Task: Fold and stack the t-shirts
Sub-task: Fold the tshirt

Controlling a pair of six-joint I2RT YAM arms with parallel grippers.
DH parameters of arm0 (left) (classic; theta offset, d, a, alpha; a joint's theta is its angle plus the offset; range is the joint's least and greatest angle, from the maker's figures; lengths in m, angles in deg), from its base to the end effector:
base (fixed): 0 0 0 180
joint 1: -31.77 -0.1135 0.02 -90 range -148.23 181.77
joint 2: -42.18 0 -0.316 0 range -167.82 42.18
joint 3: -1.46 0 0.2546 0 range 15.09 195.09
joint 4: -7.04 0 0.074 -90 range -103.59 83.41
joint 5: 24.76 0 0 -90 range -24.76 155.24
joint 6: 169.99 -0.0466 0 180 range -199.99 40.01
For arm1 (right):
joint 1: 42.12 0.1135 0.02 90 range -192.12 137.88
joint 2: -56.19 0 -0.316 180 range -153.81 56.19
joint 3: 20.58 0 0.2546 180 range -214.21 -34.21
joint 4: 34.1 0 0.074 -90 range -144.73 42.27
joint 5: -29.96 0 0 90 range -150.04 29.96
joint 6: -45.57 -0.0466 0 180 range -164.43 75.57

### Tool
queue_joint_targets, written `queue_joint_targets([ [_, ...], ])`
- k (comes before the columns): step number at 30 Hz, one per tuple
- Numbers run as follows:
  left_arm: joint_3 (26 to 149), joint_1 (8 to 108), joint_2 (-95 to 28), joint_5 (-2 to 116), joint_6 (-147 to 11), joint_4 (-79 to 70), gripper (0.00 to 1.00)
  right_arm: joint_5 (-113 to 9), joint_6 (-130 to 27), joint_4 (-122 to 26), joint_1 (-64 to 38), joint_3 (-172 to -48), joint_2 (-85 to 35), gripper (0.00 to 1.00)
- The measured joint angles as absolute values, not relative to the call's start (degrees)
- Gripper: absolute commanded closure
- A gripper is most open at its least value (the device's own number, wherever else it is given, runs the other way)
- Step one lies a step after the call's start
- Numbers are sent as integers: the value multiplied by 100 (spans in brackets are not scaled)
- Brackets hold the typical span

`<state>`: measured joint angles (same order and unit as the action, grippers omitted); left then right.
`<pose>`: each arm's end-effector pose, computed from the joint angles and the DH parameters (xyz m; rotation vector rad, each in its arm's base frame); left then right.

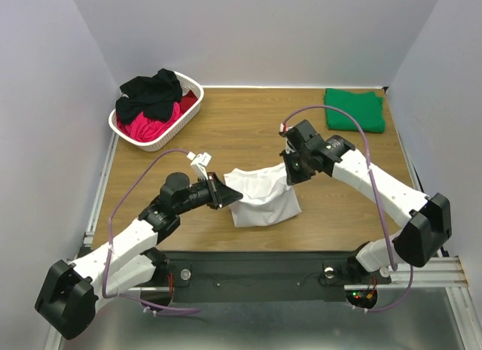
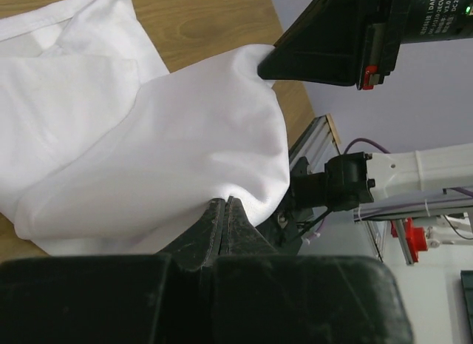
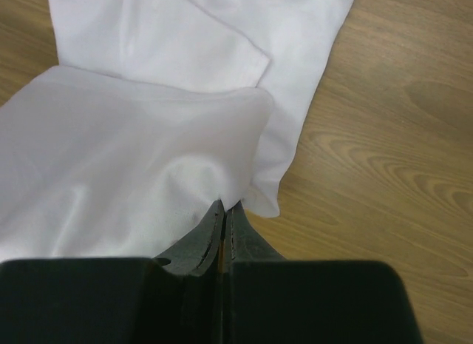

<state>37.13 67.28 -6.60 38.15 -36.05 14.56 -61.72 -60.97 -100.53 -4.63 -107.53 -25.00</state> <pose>0.1299 -0.1187 0.2822 0.2641 1.8535 -1.3990 0.2262 0.1718 0.3462 -0.4733 2.6161 0.2813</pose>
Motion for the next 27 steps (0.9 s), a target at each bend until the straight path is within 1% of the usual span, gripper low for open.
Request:
queue_joint_targets([
  [13, 3140, 6411, -824, 4169, -3194, 2064, 100, -6375, -5815, -9690, -839, -11311, -3499, 100],
  [22, 3086, 6094, -2013, 4152, -3120, 2848, 100, -6314, -5699, -9391, -1210, -11547, -4190, 100],
  [27, 3101, 5932, -2474, 4139, -3117, 3141, 100, -6252, -5642, -9235, -1280, -11870, -4605, 100],
])
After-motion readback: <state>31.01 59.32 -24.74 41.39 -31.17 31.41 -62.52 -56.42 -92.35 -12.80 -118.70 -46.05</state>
